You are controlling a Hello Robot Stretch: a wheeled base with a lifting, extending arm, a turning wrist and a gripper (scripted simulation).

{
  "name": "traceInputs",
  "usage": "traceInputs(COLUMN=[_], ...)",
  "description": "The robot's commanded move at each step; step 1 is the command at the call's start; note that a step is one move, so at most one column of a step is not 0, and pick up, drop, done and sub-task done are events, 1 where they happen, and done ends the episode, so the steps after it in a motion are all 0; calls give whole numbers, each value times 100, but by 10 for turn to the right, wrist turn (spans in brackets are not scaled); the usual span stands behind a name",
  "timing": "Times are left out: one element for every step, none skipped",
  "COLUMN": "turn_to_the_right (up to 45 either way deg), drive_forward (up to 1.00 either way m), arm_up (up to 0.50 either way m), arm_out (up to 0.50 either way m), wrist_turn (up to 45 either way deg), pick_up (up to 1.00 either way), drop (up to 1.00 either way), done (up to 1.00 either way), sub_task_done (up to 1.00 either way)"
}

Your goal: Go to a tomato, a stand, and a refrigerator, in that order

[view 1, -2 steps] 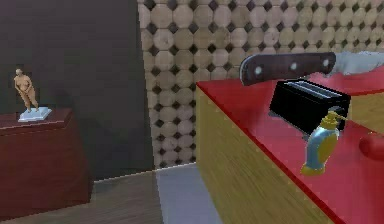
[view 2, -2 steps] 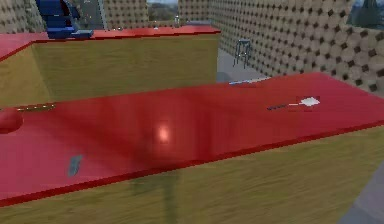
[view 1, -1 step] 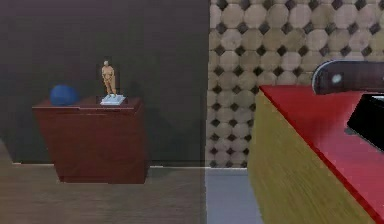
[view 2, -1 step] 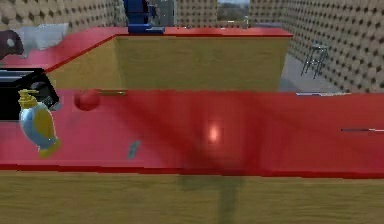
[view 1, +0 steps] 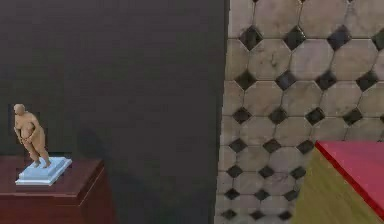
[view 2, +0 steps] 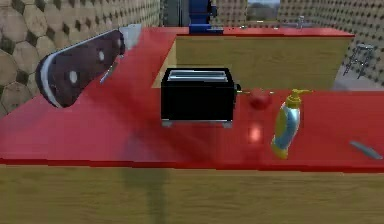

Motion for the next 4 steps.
traceInputs(turn_to_the_right=[-450, 0, -450, -450], drive_forward=[0, 0, 0, 0], arm_up=[0, 0, 0, 0], arm_out=[0, 0, 0, 0], wrist_turn=[0, 0, 0, 0], pick_up=[0, 0, 0, 0], drop=[0, 0, 0, 0], done=[0, 0, 0, 0], sub_task_done=[0, 100, 0, 0])
